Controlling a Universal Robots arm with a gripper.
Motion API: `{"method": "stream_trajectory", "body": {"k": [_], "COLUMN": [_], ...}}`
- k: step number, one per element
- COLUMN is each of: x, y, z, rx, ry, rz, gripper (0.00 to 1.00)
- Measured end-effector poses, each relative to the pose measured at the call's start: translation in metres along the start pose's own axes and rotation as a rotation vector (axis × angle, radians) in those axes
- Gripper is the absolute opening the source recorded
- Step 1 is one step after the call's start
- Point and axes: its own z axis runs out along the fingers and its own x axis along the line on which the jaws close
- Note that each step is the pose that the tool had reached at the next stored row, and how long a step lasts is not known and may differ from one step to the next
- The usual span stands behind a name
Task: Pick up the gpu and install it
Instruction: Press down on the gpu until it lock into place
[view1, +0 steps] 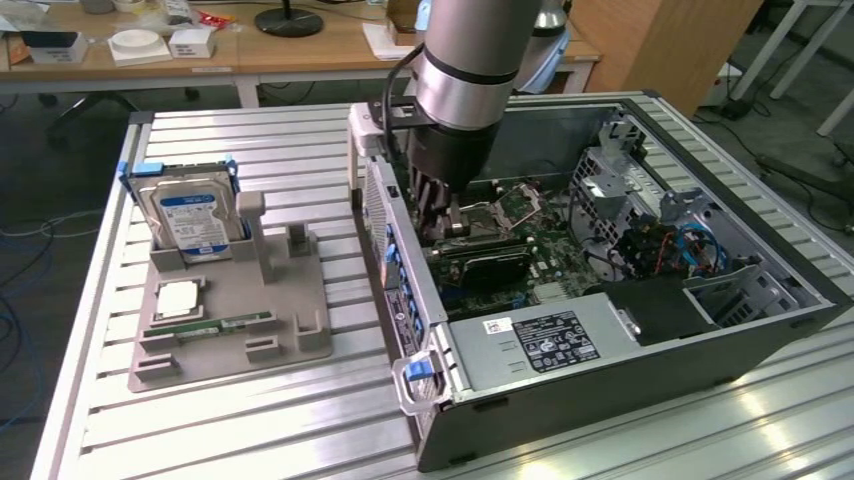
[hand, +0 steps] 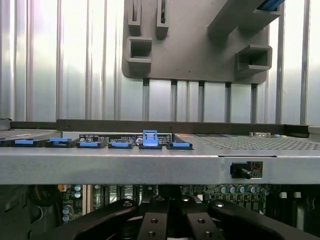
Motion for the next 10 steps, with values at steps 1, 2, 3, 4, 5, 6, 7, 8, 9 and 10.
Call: {"method": "stream_trajectory", "body": {"k": [1,2,3,4,5,6,7,8,9,10], "x": [0.0004,0.0008,0.0011,0.0015,0.0019,0.0021,0.0023,0.0024,0.0026,0.0027], "y": [0.0001,0.0002,0.0002,0.0002,0.0002,0.0002,0.0003,0.0003,0.0006,0.001], "z": [-0.0001,-0.0001,0.0,0.0,0.0,0.0001,0.0001,0.0002,0.0002,0.0003], "rx": [-0.0001,-0.0003,-0.0004,-0.0006,-0.0009,-0.0011,-0.0013,-0.0016,-0.0018,-0.002], "ry": [0.0002,0.0002,0.0002,0.0002,0.0002,0.0002,0.0001,0.0002,0.0003,0.0003], "rz": [0.0,0.0,-0.001,-0.001,-0.001,-0.001,-0.001,-0.001,-0.001,-0.002], "gripper": [0.1,0.1,0.1,0.1,0.1,0.1,0.1,0.1,0.1,0.1]}}
